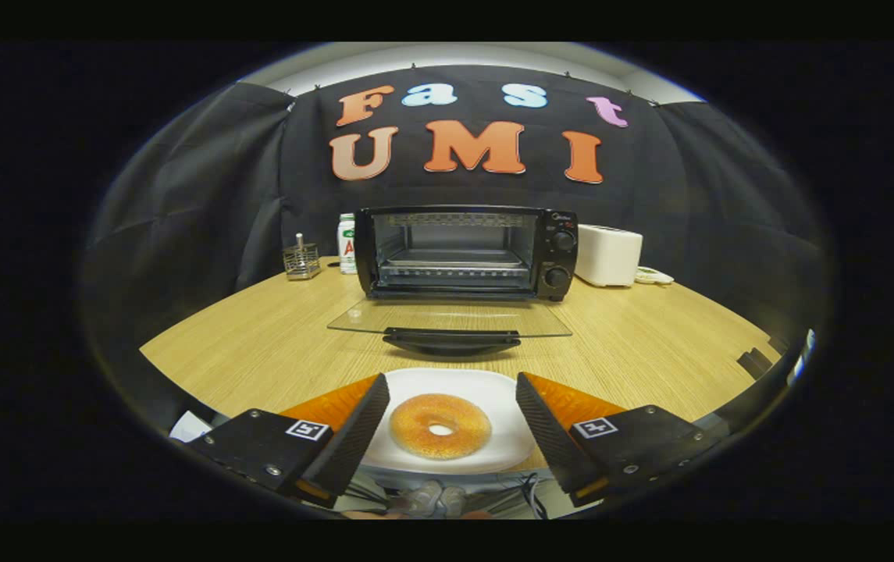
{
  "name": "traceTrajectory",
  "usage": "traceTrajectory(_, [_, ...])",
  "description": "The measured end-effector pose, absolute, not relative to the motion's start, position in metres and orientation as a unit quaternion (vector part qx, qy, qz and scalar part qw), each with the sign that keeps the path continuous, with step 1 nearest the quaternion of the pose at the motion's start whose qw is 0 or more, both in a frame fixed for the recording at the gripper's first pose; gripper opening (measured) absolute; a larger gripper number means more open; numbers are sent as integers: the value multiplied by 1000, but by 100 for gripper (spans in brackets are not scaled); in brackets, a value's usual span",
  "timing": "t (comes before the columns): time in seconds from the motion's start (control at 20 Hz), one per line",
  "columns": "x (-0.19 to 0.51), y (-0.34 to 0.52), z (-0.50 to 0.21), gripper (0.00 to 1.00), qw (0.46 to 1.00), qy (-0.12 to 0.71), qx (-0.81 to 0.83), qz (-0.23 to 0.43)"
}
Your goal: Open the toaster oven, put the food inside, and close the toaster oven door.
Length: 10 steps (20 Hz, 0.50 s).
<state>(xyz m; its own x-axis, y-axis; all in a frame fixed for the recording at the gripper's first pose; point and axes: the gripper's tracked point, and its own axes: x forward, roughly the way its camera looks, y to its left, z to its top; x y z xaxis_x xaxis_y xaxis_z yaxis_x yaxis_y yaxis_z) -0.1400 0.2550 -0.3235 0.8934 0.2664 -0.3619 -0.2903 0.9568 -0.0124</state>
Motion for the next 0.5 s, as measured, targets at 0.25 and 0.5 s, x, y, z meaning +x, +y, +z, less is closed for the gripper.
traceTrajectory(0.25, [-149,264,-342,98,967,197,-29,159])
traceTrajectory(0.5, [-150,267,-354,98,964,211,-35,158])
